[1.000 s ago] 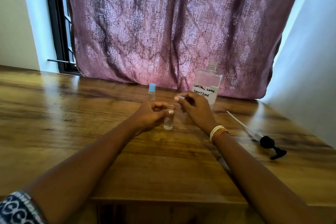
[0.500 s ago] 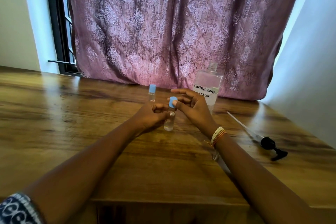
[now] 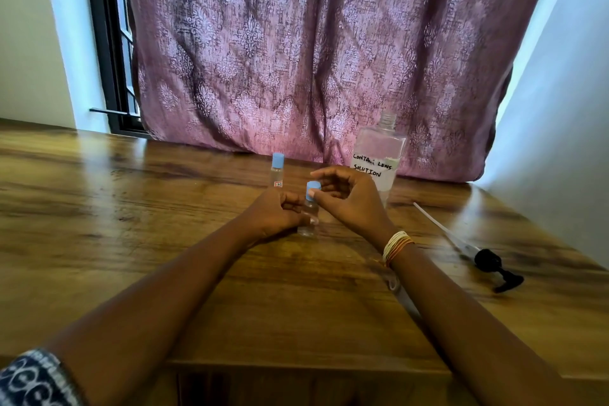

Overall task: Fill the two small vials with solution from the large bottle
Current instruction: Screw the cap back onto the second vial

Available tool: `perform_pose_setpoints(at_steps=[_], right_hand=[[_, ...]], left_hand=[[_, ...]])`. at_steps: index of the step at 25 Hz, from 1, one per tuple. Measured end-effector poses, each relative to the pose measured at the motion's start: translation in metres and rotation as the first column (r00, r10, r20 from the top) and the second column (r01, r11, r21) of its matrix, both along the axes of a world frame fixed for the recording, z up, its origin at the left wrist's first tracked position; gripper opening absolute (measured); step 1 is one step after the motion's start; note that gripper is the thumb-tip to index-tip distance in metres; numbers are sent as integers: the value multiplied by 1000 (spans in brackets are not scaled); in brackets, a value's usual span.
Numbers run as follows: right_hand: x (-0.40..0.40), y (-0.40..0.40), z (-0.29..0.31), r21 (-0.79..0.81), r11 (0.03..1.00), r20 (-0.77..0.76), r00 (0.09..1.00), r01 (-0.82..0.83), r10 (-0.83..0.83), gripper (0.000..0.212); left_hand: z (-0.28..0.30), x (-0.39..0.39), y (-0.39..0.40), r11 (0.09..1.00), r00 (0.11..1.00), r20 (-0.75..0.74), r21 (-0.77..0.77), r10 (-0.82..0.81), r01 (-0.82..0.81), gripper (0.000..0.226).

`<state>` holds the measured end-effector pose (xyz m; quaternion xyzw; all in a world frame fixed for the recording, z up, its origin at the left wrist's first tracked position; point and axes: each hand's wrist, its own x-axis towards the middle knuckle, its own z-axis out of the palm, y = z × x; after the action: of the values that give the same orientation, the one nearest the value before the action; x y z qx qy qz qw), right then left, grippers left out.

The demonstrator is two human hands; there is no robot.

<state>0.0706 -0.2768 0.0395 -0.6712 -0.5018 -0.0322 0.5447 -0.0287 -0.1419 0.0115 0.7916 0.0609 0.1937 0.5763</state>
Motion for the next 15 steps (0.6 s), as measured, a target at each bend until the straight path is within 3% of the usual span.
perform_pose_setpoints(at_steps=[5,8,10,15], right_hand=[[0,1,-1,-49,995,58,995,81,-78,33],[6,-2,2,-98,991,-76,994,-90,83,48],[9,-3,4,-70,983,-122,979,-172,163,46],[4,4,-3,-62,998,-64,998,-9,5,38]], left_hand=[[-1,2,3,998,1000,-2,58,17,-17,21],[-1,1,3,1000,1000,-10,22,9,-8,22],[0,1,2,1000,1000,-22,29,8,-7,25],[1,2,2,1000,1000,-17,26,16,-15,20]])
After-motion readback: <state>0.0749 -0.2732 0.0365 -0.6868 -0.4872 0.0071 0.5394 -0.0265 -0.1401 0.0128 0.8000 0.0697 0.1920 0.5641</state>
